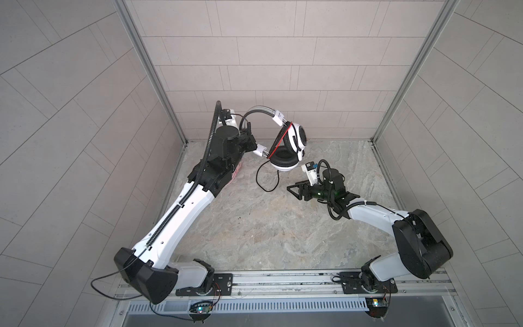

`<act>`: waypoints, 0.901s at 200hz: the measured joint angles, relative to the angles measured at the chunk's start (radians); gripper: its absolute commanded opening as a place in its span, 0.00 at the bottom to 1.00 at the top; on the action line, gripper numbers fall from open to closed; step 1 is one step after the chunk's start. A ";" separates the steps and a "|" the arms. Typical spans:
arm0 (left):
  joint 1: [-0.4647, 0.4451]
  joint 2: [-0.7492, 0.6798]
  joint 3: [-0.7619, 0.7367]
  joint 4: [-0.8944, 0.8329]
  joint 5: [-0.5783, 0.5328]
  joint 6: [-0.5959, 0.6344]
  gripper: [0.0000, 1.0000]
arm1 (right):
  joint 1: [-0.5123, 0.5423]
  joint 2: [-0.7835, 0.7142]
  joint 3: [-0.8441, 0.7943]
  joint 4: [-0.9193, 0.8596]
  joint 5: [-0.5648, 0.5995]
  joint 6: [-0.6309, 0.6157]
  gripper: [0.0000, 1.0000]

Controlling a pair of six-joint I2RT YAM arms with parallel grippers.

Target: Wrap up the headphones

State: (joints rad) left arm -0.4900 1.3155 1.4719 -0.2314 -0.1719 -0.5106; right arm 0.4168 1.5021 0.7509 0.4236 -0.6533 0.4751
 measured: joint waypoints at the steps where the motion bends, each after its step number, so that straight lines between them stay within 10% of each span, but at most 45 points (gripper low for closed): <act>1: 0.000 0.000 0.000 0.000 0.001 -0.002 0.00 | 0.000 0.003 0.001 0.002 -0.002 0.000 0.80; 143: 0.000 0.001 0.099 -0.035 0.056 -0.062 0.00 | 0.061 0.468 0.354 0.419 -0.116 0.212 0.80; 180: 0.000 0.001 0.106 -0.037 0.056 -0.070 0.00 | 0.089 0.479 0.398 0.472 -0.113 0.243 0.52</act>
State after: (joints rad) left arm -0.4900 1.3167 1.5784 -0.2684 -0.1162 -0.5804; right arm 0.5056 1.9808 1.1492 0.8959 -0.7666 0.7177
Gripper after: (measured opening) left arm 0.076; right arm 0.657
